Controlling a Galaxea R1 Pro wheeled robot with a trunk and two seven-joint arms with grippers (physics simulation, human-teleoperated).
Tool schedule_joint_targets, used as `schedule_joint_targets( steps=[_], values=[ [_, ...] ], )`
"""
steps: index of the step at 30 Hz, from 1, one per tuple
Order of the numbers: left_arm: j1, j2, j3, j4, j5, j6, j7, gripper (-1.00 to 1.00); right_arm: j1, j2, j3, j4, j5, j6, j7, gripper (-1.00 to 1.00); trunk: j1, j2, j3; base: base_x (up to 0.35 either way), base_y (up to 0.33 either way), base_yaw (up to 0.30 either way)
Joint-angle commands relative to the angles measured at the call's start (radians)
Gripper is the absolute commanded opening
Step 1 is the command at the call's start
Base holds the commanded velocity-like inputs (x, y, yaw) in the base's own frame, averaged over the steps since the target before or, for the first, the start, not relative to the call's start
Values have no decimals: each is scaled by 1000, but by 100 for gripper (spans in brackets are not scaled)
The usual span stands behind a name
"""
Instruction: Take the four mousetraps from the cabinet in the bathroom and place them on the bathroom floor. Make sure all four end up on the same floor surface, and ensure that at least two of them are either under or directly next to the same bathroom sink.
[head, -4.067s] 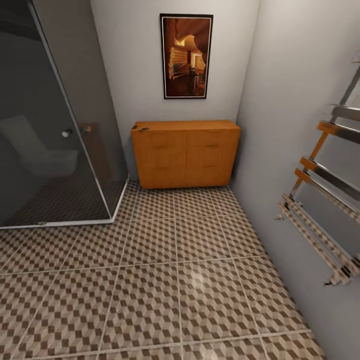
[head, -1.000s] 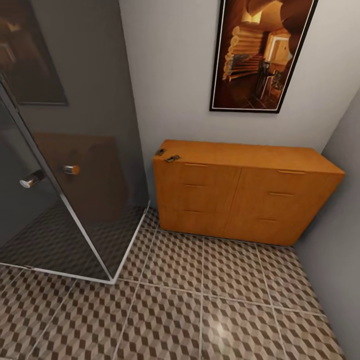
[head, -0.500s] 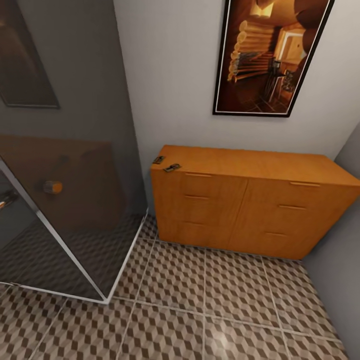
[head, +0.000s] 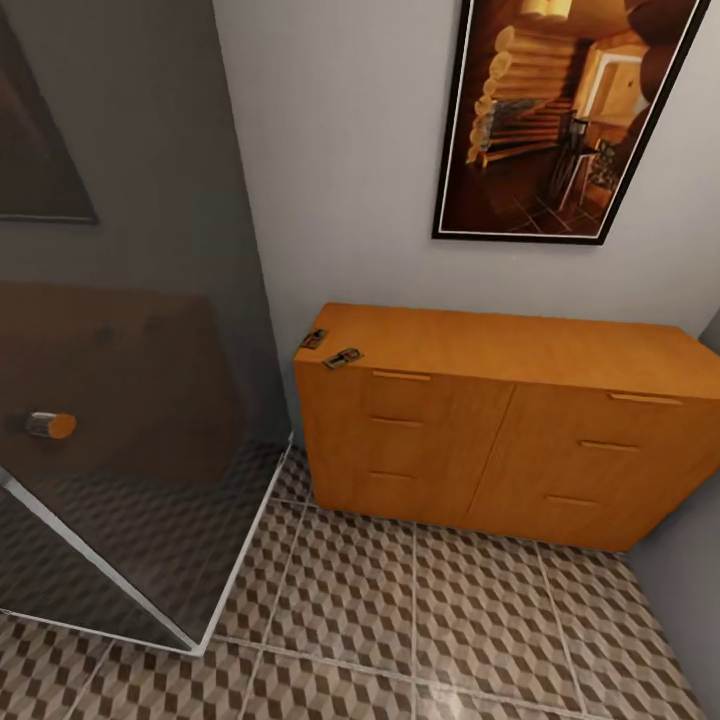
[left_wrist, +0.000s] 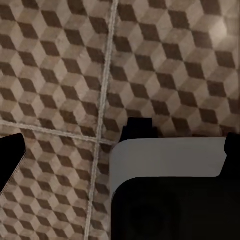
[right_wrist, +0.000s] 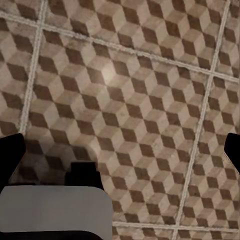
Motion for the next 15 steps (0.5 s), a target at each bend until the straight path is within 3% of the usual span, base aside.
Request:
schedule_joint_targets(
  steps=[1,15],
  values=[
    [-1,-1,-7,3,5,-4,0,100,0,0,8,-1,-8,-2,-5,100,1,0,-1,333,0,0],
    [-1,-1,-7,3,5,-4,0,100,0,-1,8,-1,-8,0,-4,100,1,0,-1,333,0,0]
  ],
)
